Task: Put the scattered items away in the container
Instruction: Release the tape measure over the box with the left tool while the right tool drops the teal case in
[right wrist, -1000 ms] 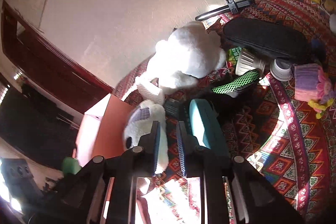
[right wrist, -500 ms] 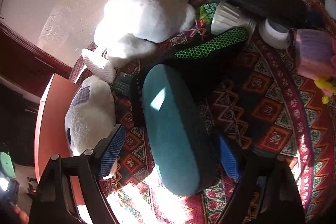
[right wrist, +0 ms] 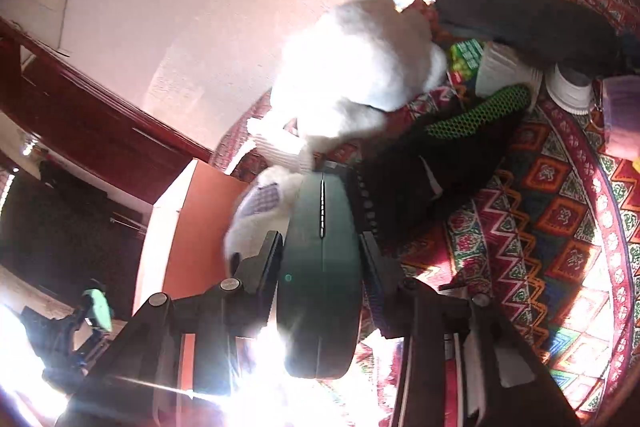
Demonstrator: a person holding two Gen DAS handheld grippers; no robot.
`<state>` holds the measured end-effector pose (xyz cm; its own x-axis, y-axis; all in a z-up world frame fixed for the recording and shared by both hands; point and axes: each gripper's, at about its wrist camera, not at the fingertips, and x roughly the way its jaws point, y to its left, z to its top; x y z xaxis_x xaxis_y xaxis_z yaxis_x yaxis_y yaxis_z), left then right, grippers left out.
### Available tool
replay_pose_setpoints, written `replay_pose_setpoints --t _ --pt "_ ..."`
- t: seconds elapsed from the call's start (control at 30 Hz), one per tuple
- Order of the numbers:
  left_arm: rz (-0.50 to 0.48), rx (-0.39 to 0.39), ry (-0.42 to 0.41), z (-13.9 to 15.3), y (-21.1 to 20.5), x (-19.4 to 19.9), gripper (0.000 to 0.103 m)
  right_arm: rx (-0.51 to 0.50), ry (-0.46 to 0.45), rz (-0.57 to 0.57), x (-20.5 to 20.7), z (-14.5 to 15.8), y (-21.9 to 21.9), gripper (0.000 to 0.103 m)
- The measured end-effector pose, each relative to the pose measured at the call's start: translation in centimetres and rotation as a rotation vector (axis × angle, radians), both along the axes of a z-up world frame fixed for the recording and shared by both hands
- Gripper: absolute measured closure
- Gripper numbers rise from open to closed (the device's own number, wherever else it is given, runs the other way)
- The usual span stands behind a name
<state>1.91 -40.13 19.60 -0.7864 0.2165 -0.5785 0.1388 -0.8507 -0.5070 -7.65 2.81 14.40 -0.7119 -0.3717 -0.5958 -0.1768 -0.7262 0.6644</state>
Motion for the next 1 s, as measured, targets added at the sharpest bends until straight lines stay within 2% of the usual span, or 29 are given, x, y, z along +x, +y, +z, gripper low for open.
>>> replay_pose_setpoints --t 0.17,0.33,0.43,0.5,0.53,0.57,0.6,0.7,0.77,0.87,1.0 --pt "0.097 -0.044 -0.004 0.0 -1.8 0.2 0.048 -0.048 0.172 0.088 0.2 5.1 -4.5 0.066" --pt "0.194 -0.031 0.044 0.7 -4.6 1.5 0.028 -0.038 0.314 0.233 -1.3 9.8 -12.3 0.066" --pt "0.232 -0.002 0.058 0.8 -6.2 2.2 0.025 -0.033 0.361 0.322 -2.7 11.6 -17.3 0.066" --pt "0.247 0.007 0.047 0.7 -7.0 2.3 0.025 -0.07 0.376 0.39 -3.7 12.1 -20.2 0.061" --pt "0.256 0.013 0.044 0.6 -7.4 2.3 0.025 -0.079 0.384 0.415 -4.0 12.5 -21.3 0.048" --pt "0.266 0.019 0.041 0.5 -7.8 2.4 0.025 -0.069 0.399 0.419 -4.0 13.0 -22.2 0.032" --pt "0.271 0.022 0.04 0.5 -8.1 2.5 0.025 -0.044 0.423 0.411 -3.9 13.5 -22.6 0.029" --pt "0.271 0.017 0.042 0.7 -8.0 2.6 0.025 0.068 0.487 0.395 -3.0 14.8 -22.7 0.029" --pt "0.266 0.004 0.046 0.9 -7.5 2.4 0.025 0.112 0.491 0.36 -2.3 14.7 -21.3 0.029" --pt "0.248 -0.014 0.051 1.1 -6.5 2.1 0.025 0.122 0.439 0.294 -1.7 13.4 -18.0 0.029" --pt "0.188 -0.049 0.054 1.6 -4.2 1.6 0.025 0.124 0.325 0.174 -0.8 10.0 -11.4 0.029"
